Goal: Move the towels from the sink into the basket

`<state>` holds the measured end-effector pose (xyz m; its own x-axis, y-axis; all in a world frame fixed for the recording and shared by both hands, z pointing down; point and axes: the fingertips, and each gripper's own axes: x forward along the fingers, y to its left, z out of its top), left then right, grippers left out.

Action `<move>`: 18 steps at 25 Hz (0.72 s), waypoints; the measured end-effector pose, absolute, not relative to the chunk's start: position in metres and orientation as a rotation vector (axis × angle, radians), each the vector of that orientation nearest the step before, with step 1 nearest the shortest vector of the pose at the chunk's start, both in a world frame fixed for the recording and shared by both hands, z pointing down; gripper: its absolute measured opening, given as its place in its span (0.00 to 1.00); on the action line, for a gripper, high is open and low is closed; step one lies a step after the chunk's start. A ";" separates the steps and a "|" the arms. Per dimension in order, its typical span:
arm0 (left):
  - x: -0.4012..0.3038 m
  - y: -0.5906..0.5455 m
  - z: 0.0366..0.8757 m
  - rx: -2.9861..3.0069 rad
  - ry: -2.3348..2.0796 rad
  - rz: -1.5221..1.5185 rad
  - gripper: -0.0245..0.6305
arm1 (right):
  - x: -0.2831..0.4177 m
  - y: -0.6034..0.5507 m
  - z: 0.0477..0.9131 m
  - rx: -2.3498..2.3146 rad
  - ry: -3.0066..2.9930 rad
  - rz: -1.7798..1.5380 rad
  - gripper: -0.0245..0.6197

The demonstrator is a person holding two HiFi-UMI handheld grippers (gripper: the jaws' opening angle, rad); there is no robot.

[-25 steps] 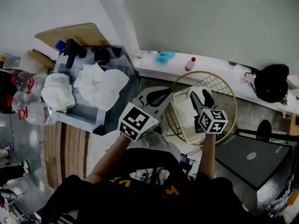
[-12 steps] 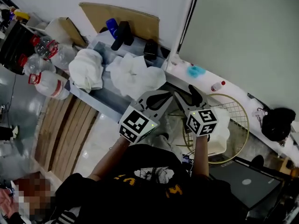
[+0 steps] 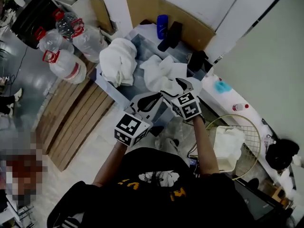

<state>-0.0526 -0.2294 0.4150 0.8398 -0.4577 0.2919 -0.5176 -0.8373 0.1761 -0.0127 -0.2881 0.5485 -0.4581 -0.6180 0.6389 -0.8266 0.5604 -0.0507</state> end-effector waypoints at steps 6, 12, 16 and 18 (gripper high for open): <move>-0.117 -0.262 0.433 2.681 -0.872 0.358 0.07 | -0.047 -0.342 0.628 0.842 -1.985 0.326 0.64; -0.164 -0.280 0.453 2.590 -0.964 0.363 0.07 | -0.060 -0.370 0.696 0.600 -1.782 0.246 0.66; -0.180 -0.288 0.456 2.559 -0.999 0.347 0.07 | -0.052 -0.373 0.729 0.518 -1.656 0.198 0.66; -0.187 -0.291 0.458 2.549 -1.016 0.349 0.07 | -0.049 -0.373 0.734 0.517 -1.638 0.221 0.65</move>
